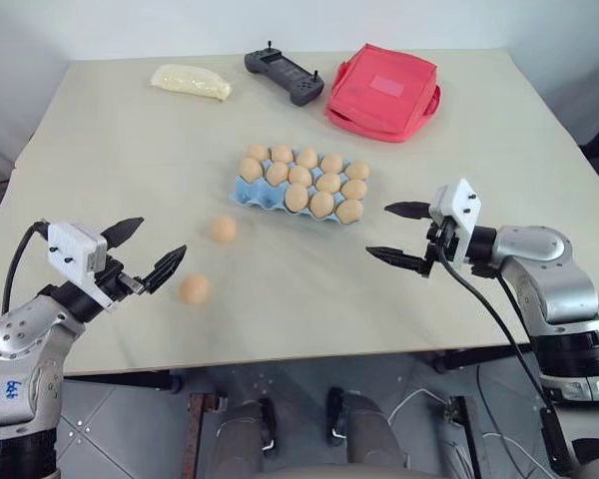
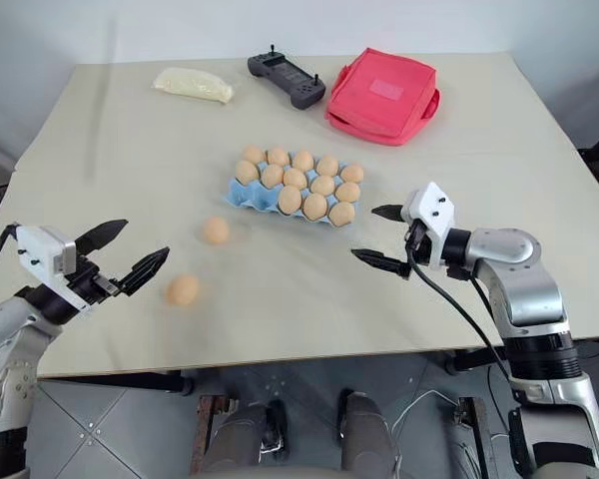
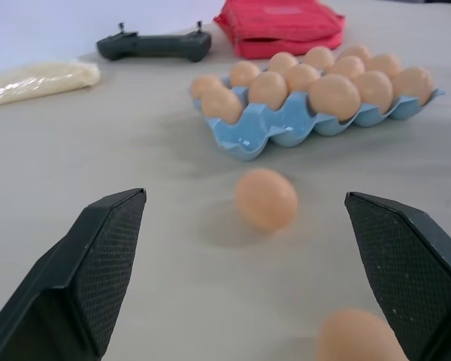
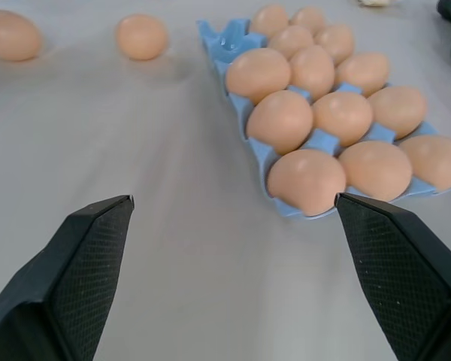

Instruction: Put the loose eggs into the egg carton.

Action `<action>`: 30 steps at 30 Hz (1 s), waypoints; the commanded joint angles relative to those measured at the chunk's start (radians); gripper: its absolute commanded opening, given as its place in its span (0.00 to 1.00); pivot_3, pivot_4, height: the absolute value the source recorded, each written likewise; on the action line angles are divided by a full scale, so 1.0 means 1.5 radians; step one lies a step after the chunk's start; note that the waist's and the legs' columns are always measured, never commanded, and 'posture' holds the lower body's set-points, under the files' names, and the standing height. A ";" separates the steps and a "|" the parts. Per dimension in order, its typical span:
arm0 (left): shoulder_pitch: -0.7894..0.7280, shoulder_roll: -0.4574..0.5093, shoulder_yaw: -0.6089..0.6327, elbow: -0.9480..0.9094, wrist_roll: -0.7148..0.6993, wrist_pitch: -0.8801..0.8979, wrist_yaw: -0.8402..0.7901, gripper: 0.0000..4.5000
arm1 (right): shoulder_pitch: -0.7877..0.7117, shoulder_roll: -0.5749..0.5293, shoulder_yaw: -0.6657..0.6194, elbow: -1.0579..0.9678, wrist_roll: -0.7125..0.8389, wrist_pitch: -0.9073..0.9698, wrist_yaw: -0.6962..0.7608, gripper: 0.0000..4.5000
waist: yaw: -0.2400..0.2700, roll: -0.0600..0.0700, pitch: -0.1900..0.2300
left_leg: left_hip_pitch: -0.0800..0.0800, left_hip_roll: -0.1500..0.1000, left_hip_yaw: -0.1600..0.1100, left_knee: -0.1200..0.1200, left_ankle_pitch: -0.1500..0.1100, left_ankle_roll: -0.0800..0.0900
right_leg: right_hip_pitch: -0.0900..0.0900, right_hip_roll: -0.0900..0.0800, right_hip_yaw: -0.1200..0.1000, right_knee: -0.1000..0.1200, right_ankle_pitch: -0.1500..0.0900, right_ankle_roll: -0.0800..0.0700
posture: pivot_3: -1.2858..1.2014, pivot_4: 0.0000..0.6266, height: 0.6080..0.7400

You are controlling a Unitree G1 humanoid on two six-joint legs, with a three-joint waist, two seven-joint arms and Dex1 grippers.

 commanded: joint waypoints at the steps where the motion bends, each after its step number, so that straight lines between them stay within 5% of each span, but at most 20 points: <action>1: 0.050 -0.010 0.041 -0.073 -0.022 0.031 0.029 1.00 | -0.009 0.003 -0.009 -0.003 0.013 -0.011 0.005 0.99 | 0.001 0.000 0.000 | 0.000 0.000 0.000 0.000 0.000 0.000 | 0.000 0.000 0.000 0.000 0.000 0.000 | 0.52 0.24 1.00; 12: 0.157 -0.031 0.121 -0.237 -0.096 0.244 0.175 1.00 | -0.051 0.017 0.024 0.055 0.003 -0.033 0.045 0.99 | 0.001 0.000 0.000 | 0.000 0.000 -0.001 0.000 0.000 0.000 | 0.001 0.000 0.001 -0.001 0.000 0.000 | 0.52 0.24 1.00; 20: 0.158 -0.026 0.037 -0.293 -0.071 0.296 0.206 1.00 | -0.075 0.035 0.045 0.079 0.012 -0.061 0.089 0.99 | 0.002 0.000 0.000 | 0.000 0.000 -0.001 0.000 0.000 0.000 | 0.001 0.000 0.001 -0.002 0.000 0.000 | 0.52 0.24 1.00; 30: 0.061 -0.032 -0.088 -0.220 -0.012 0.311 0.215 1.00 | -0.072 0.039 0.050 0.062 0.008 -0.052 0.095 0.99 | 0.002 0.000 0.000 | 0.000 0.000 -0.001 0.000 0.000 0.000 | 0.001 0.000 0.001 -0.001 0.000 0.000 | 0.52 0.24 1.00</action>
